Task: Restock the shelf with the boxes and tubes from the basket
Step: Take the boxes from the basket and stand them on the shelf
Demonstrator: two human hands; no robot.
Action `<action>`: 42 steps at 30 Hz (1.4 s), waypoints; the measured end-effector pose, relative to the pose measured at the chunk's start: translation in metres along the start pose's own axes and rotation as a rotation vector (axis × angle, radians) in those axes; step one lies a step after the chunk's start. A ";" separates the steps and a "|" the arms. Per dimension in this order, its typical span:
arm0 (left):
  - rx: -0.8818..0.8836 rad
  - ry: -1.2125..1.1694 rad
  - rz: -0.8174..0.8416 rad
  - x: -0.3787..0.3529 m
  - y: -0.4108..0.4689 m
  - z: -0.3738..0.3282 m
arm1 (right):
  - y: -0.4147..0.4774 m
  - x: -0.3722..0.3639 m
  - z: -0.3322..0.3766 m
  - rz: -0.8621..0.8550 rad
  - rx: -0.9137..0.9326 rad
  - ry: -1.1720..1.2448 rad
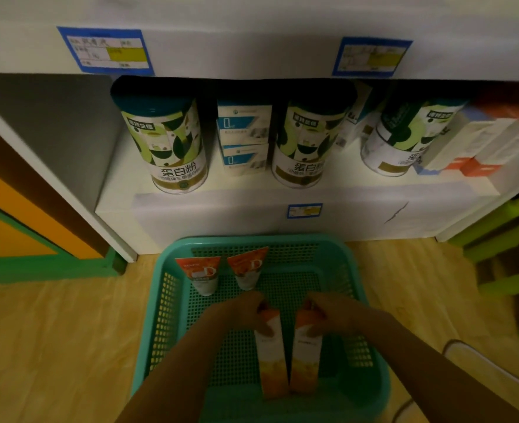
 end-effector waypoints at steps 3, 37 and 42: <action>-0.085 -0.010 -0.035 0.011 -0.016 -0.011 | -0.009 0.008 -0.002 -0.041 -0.004 -0.040; -0.767 0.383 -0.971 0.238 -0.508 -0.411 | -0.454 0.410 0.076 -1.123 0.019 -0.316; -0.798 0.374 -1.080 0.256 -0.502 -0.446 | -0.474 0.448 0.078 -1.209 -0.008 -0.262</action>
Point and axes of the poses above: each hand's wrist, its own y-axis towards the middle knuckle, its own x-axis out of the back of the hand, z = x × y, the point moved 2 cm from there along y, towards the middle knuckle, and after that the axes turned 13 degrees about -y, right-handed, at the moved point
